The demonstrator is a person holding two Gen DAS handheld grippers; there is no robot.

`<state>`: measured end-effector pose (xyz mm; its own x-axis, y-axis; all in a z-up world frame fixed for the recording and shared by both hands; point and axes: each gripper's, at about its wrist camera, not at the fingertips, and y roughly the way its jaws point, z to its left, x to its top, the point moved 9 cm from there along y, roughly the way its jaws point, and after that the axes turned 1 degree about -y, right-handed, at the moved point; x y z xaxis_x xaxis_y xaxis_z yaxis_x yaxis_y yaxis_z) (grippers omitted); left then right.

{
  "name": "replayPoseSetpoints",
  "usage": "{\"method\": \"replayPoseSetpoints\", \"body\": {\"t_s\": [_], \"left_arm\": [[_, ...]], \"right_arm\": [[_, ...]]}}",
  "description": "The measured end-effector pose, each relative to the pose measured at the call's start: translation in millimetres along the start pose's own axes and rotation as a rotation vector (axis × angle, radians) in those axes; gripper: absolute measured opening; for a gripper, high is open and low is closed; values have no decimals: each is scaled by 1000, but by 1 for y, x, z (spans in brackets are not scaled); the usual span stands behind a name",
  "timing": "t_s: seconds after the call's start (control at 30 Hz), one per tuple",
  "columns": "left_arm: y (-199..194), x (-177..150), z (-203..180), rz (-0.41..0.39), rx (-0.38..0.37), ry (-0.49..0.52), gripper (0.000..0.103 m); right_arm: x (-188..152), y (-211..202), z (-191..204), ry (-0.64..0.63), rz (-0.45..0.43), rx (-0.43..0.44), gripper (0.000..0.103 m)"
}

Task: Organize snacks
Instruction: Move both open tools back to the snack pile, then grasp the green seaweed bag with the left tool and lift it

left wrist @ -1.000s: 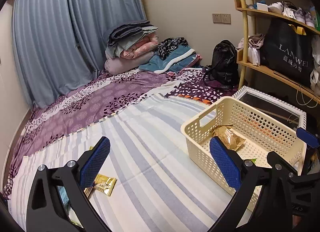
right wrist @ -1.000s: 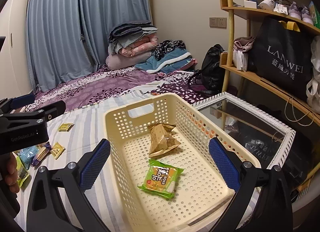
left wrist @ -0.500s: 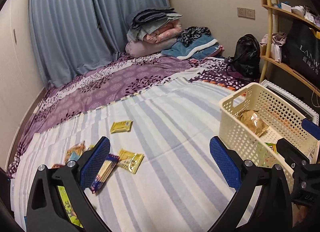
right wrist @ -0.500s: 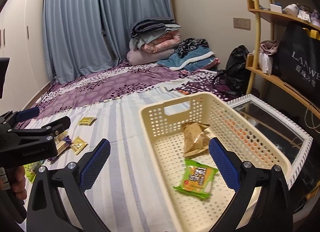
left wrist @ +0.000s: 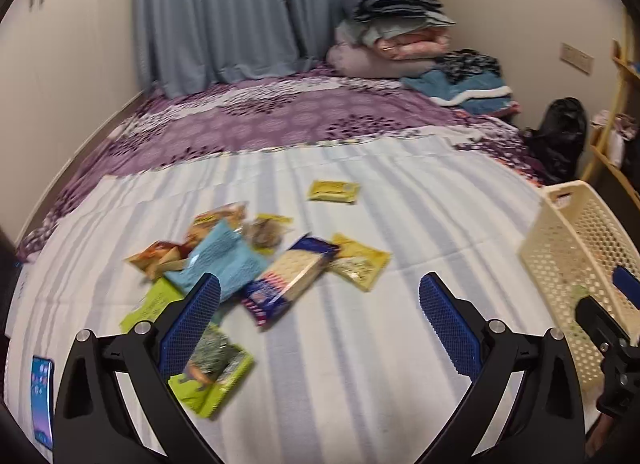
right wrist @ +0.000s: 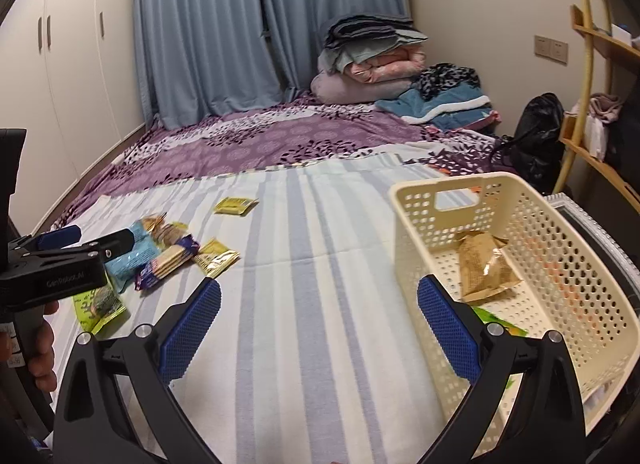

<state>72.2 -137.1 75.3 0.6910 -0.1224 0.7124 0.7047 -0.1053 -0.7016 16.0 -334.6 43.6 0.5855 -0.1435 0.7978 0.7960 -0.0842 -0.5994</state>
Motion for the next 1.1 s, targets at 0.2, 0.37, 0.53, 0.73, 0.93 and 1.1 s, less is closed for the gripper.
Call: {"method": "replayPoseSetpoints", "body": {"t_s": [0.2, 0.37, 0.53, 0.73, 0.93, 1.1], "left_arm": [[18, -14, 56, 53, 104, -111, 101], [35, -27, 95, 102, 159, -220, 101], [57, -44, 123, 158, 201, -326, 101], [78, -58, 147, 203, 250, -414, 101], [92, -68, 157, 237, 297, -403, 101], [95, -73, 160, 263, 322, -367, 101]], "right_arm": [[-8, 14, 22, -30, 43, 26, 98], [-13, 20, 34, -54, 67, 38, 98], [-18, 26, 43, -72, 86, 50, 98], [-24, 33, 50, -84, 112, 64, 98], [-28, 39, 60, -101, 130, 79, 98], [-31, 43, 69, -113, 146, 89, 98]]}}
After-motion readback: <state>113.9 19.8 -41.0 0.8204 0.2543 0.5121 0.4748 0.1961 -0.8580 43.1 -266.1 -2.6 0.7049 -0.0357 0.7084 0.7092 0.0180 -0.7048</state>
